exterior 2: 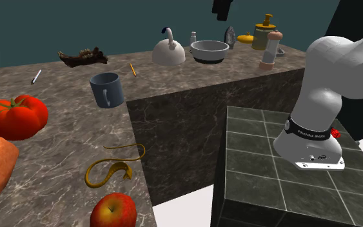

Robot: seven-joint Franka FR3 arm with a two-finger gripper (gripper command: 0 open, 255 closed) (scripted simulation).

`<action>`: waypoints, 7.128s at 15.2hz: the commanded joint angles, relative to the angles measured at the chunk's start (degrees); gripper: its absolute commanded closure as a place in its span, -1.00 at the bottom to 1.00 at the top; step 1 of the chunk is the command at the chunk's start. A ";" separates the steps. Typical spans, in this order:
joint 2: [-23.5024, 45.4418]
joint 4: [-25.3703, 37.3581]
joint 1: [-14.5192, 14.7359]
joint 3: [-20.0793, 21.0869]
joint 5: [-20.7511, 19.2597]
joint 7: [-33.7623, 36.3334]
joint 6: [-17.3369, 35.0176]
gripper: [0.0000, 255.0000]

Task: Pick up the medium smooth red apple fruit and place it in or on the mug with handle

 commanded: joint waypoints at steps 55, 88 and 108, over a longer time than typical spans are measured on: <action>65.67 25.93 11.39 31.77 -19.96 51.89 26.75 1.00; 57.95 37.18 9.83 34.22 -13.29 46.66 9.70 1.00; 52.79 37.69 -1.42 27.73 -9.42 27.64 6.96 1.00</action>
